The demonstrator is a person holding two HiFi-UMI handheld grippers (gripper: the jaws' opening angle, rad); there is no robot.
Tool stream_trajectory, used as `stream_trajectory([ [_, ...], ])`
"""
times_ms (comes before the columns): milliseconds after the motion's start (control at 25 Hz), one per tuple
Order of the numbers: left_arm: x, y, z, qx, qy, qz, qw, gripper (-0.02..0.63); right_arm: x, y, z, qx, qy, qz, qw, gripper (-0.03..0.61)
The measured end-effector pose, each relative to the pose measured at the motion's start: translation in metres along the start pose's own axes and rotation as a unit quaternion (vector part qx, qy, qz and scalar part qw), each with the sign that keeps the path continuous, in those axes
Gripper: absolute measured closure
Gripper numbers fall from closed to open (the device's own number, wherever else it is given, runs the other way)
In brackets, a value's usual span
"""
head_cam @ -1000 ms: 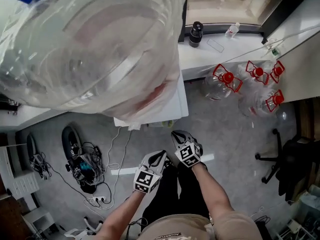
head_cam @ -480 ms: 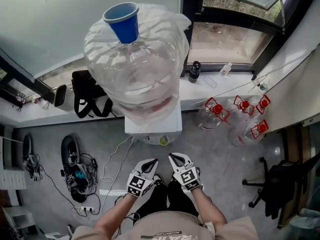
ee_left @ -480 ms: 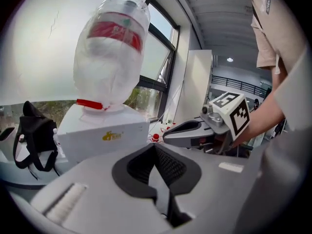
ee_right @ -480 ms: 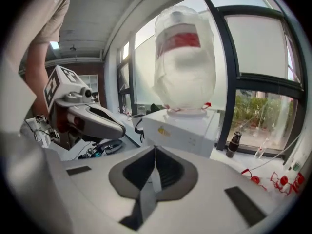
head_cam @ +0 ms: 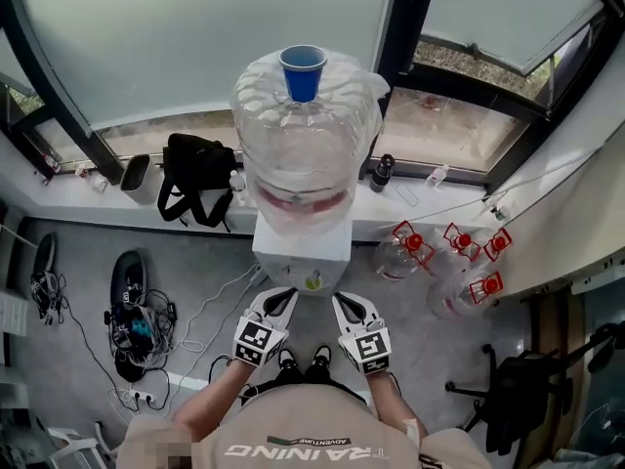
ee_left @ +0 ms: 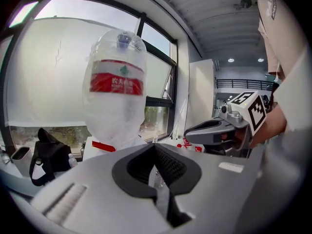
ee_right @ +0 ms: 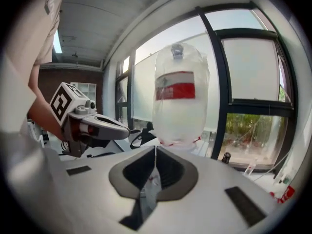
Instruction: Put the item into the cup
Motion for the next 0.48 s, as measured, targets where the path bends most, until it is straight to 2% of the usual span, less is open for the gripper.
stream_trajectory([
  [200,-0.011,0.039,0.014,0.036,0.033,-0.009,0.9988,0.606,-0.002,0.042,0.021,0.028,0.005,0.03,0.999,0.566],
  [480,-0.02,0.077,0.031,0.075,0.056,-0.018,0.9955,0.606,-0.018,0.1,0.045,0.086,0.01,0.038,0.996,0.566],
])
Point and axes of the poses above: the fingertips, and each gripper's own axes: z backward along the fingers, x to its right, y out of its top, the point moved 5 cm from there along z, backward along the fingers, and after that the axes turned 9 degrees about -z, right-handed, at the moved point
